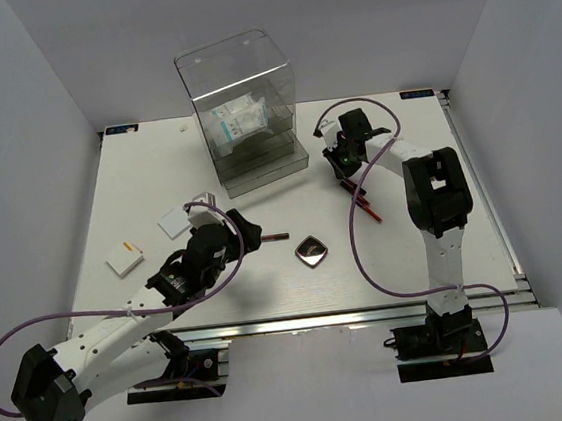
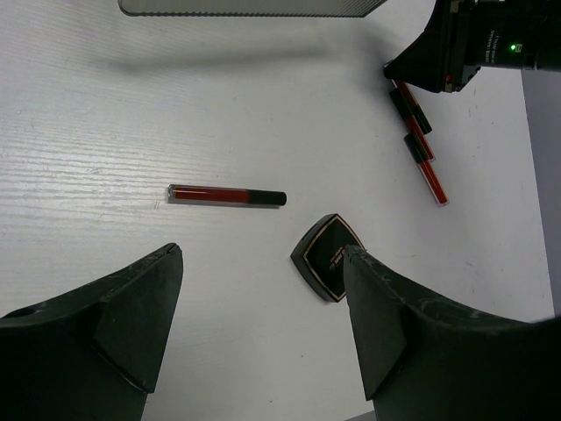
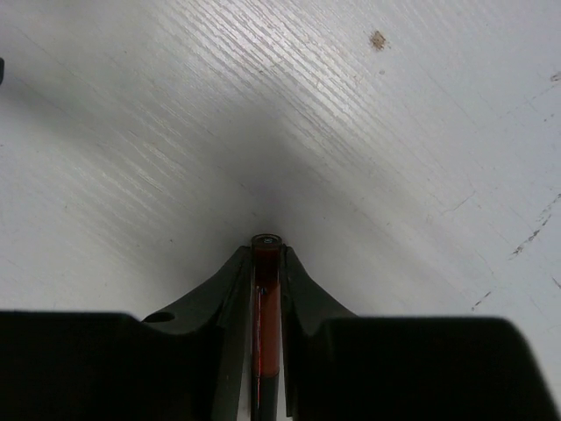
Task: Organize the makeup
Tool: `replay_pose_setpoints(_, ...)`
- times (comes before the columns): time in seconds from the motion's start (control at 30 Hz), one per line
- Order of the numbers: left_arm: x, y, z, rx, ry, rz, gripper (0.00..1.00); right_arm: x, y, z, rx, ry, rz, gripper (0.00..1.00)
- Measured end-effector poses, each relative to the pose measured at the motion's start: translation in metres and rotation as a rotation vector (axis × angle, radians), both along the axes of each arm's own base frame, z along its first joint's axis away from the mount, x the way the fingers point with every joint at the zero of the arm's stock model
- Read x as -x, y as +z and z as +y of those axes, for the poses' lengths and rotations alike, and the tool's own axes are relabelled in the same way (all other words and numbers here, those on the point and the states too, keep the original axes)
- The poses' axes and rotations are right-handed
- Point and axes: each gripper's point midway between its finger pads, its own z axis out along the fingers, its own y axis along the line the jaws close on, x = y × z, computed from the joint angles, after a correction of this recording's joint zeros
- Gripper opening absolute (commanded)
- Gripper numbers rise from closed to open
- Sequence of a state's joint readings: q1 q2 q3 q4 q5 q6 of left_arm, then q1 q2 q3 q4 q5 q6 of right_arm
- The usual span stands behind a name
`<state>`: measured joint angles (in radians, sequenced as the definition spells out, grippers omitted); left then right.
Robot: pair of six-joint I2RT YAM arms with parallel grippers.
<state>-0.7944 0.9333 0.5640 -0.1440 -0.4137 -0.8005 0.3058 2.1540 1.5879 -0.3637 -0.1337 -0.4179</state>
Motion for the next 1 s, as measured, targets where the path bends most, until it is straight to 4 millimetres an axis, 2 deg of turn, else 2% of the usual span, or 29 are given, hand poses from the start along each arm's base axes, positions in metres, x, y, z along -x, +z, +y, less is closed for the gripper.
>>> replay_pose_setpoints(0.17, -0.002, 0.003, 0.0, 0.004, 0.006, -0.013, 0.83, -0.003, 0.001, 0.0, 0.003, 0.008, -0.008, 0.01)
replay_pose_setpoints(0.33, -0.003, 0.004, 0.0, 0.007, 0.011, -0.019, 0.83, -0.006, 0.007, 0.0, -0.015, 0.024, -0.017, 0.0)
replay_pose_setpoints(0.43, -0.004, 0.005, 0.0, 0.013, 0.015, -0.025, 0.83, -0.006, 0.02, 0.0, -0.041, 0.06, -0.037, 0.0)
replay_pose_setpoints(0.53, -0.004, 0.003, 0.0, 0.017, 0.018, -0.027, 0.84, 0.0, 0.053, 0.003, -0.078, 0.115, -0.092, 0.0)
replay_pose_setpoints(0.63, -0.005, 0.002, 0.001, 0.015, 0.023, -0.026, 0.84, 0.01, 0.099, 0.009, -0.129, 0.186, -0.177, 0.0)
replay_pose_setpoints(0.77, -0.006, 0.001, 0.002, 0.018, 0.038, -0.026, 0.84, 0.025, 0.167, 0.029, -0.202, 0.325, -0.326, 0.0)
replay_pose_setpoints(0.83, -0.007, -0.001, 0.003, 0.02, 0.046, -0.025, 0.84, 0.035, 0.195, 0.049, -0.218, 0.427, -0.411, 0.0)
replay_pose_setpoints(0.9, -0.007, -0.004, 0.003, 0.015, 0.051, -0.019, 0.84, 0.048, 0.212, 0.078, -0.223, 0.539, -0.482, 0.0)
replay_pose_setpoints(1.0, -0.008, -0.01, 0.003, 0.002, 0.055, -0.007, 0.84, 0.07, 0.222, 0.129, -0.205, 0.724, -0.583, 0.0)
